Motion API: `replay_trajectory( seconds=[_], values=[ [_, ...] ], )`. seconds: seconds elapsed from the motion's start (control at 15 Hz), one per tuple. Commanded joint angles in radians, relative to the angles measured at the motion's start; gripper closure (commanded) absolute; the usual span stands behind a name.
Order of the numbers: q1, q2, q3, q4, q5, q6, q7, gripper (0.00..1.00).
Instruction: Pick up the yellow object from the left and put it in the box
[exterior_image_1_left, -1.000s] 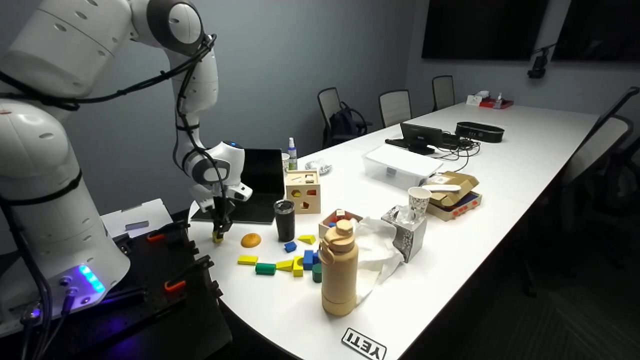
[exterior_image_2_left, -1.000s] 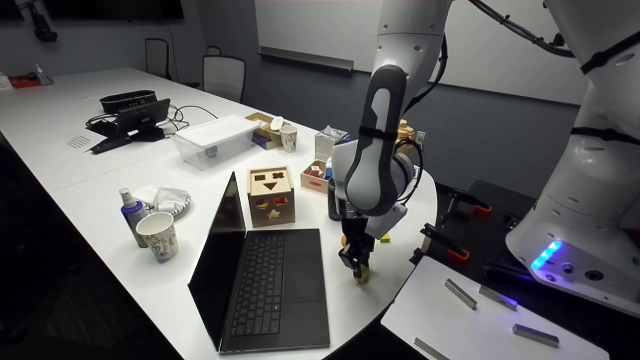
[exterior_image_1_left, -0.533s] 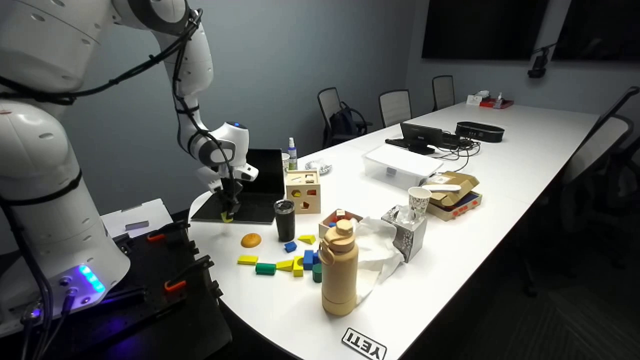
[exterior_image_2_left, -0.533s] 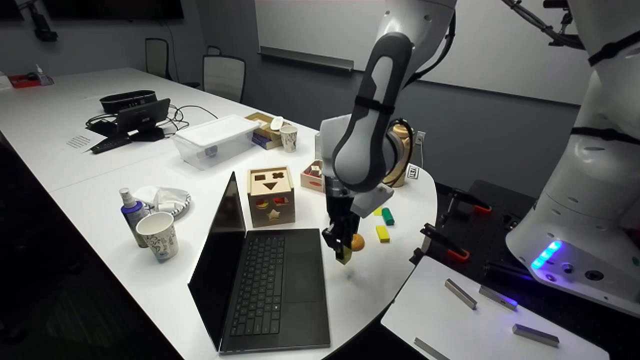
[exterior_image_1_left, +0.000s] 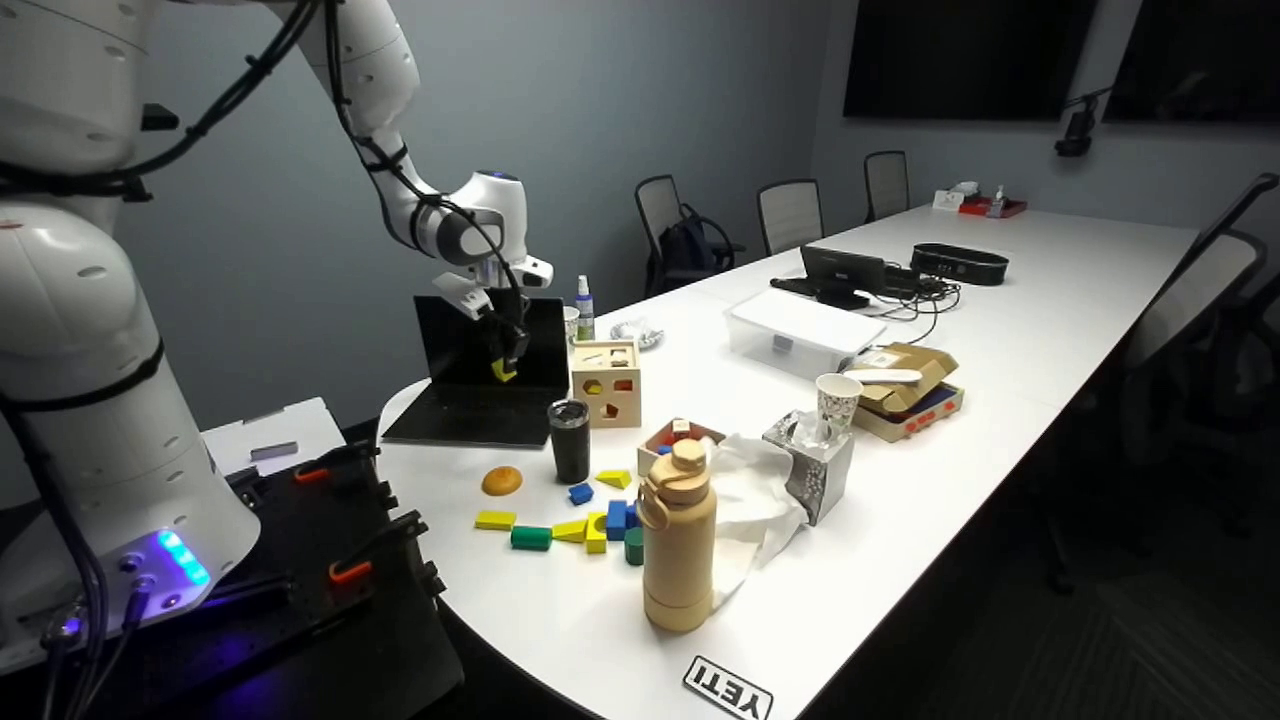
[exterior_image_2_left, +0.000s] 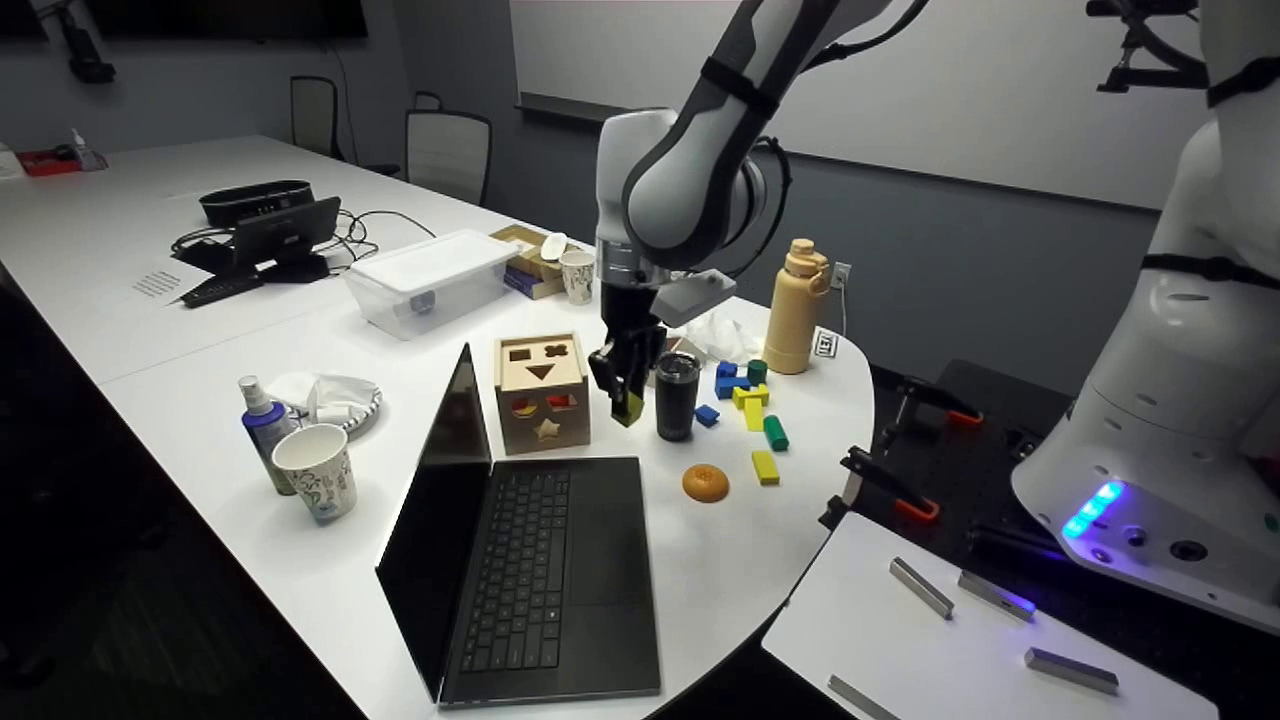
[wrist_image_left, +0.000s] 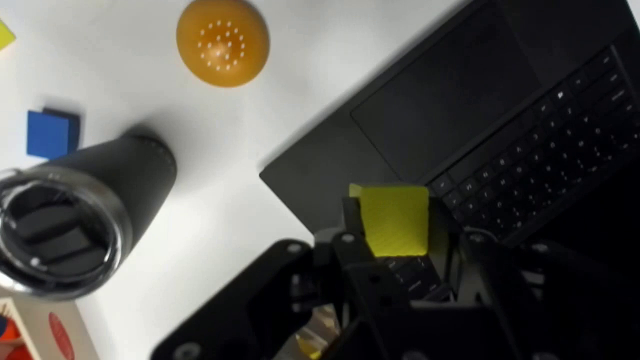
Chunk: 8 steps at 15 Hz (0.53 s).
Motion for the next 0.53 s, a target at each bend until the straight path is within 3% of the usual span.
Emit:
replay_trajectory(
  seconds=[0.0, 0.47],
  values=[
    [-0.013, -0.028, -0.02, 0.059, -0.045, -0.046, -0.007, 0.9],
    [-0.063, -0.014, -0.01, 0.171, -0.028, -0.04, -0.042, 0.9]
  ],
)
